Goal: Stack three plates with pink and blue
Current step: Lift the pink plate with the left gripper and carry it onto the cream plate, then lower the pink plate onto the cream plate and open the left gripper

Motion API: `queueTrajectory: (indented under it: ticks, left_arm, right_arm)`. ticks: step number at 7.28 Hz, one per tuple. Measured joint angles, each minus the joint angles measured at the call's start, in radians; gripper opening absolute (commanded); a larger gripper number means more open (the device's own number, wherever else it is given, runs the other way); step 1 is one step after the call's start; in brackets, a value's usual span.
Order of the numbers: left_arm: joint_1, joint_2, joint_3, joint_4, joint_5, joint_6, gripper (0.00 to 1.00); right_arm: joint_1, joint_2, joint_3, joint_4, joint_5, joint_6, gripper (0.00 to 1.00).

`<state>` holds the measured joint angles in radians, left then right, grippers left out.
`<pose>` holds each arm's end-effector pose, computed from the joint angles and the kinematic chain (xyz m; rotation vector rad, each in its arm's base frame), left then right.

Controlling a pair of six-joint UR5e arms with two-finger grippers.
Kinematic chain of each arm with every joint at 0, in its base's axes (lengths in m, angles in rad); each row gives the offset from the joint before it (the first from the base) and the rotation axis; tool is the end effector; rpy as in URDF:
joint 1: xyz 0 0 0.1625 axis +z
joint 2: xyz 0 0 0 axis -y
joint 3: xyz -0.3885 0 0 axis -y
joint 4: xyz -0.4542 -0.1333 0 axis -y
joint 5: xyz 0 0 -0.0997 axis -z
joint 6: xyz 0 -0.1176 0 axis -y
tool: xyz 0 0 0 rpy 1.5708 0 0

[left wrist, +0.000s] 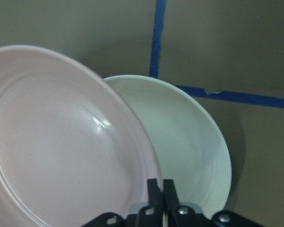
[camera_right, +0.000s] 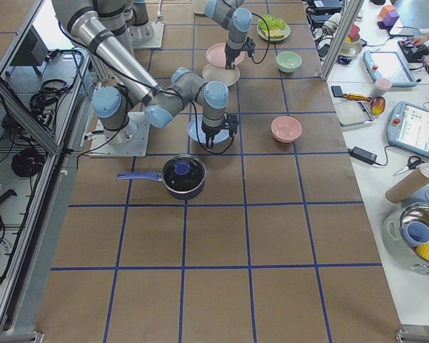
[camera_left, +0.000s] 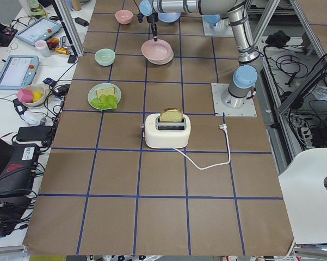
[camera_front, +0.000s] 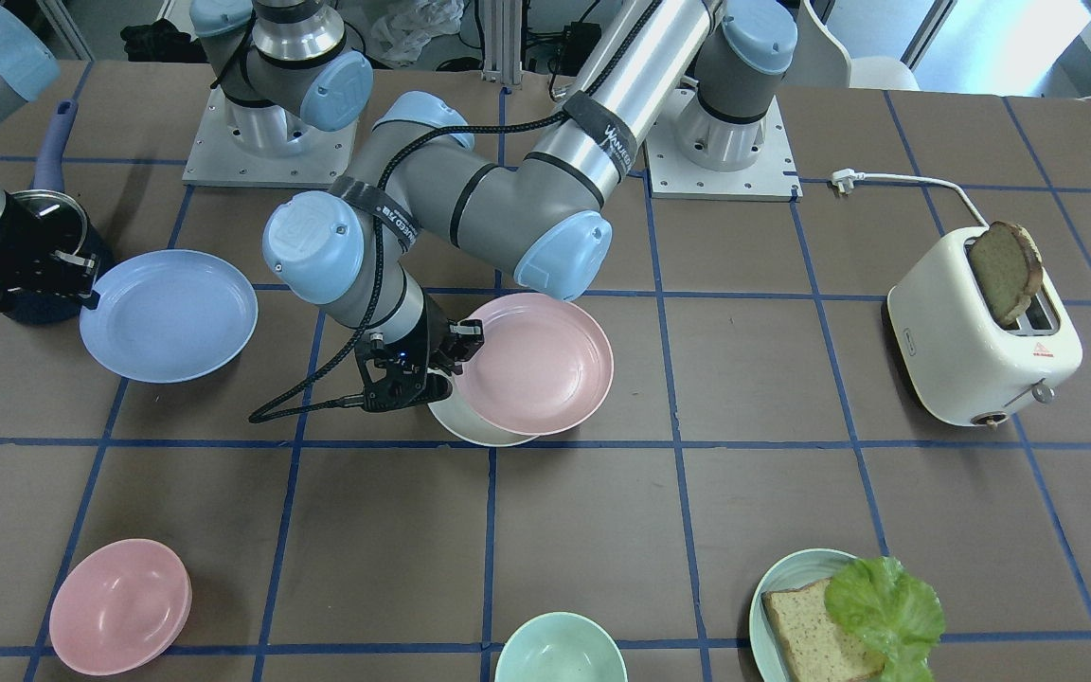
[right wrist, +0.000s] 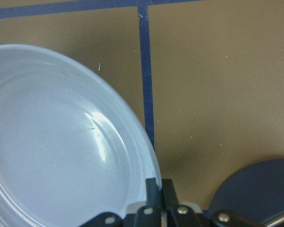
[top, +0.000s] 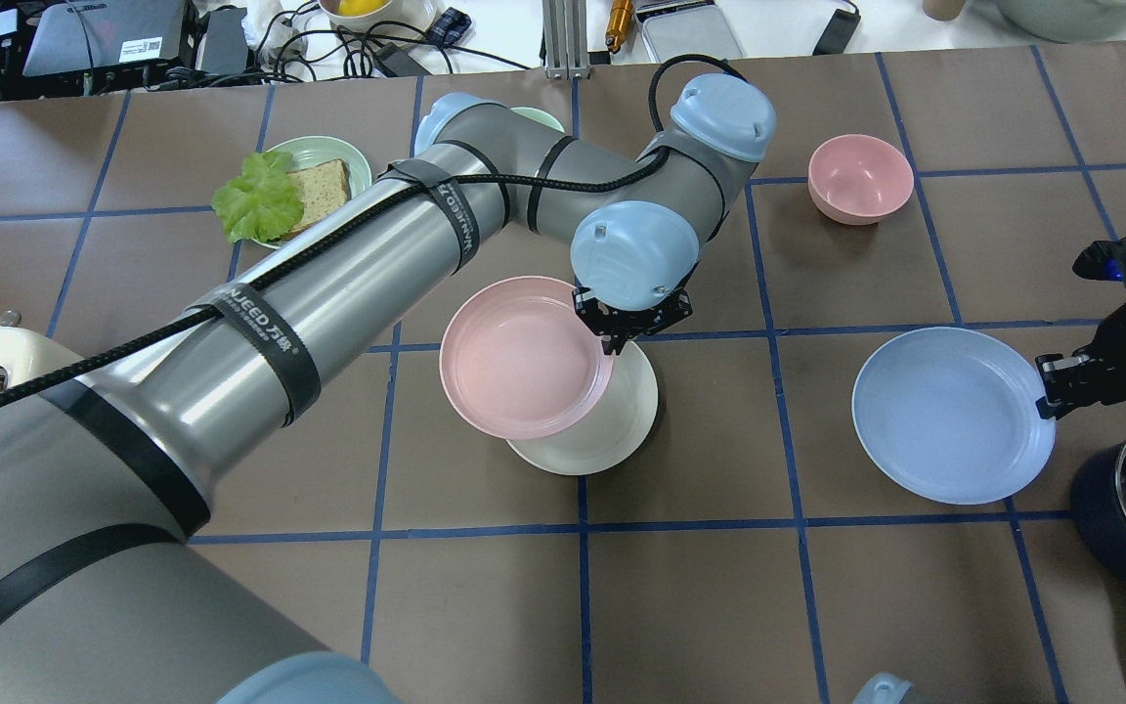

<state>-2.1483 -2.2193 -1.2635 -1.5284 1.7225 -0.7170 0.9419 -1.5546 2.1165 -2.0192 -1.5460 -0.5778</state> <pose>-0.4919 -0.5433 0.1797 -0.1652 2.8293 0.2104 -0.1701 -0.4654 0.1809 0.0802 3.0534 0.1214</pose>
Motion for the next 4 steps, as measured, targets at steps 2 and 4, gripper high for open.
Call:
queueTrajectory:
  ticks: [2,4]
  left_arm:
    - [-0.011,-0.022,0.009,-0.007,-0.017,-0.015,0.0]
    - [-0.014,-0.037,0.01,-0.004,-0.042,-0.024,0.0]
  right_arm:
    - [0.0,0.0,-0.002,0.0,0.0,0.002,0.0]
    - [0.001,-0.001,-0.003,0.0,0.0,0.007,0.0]
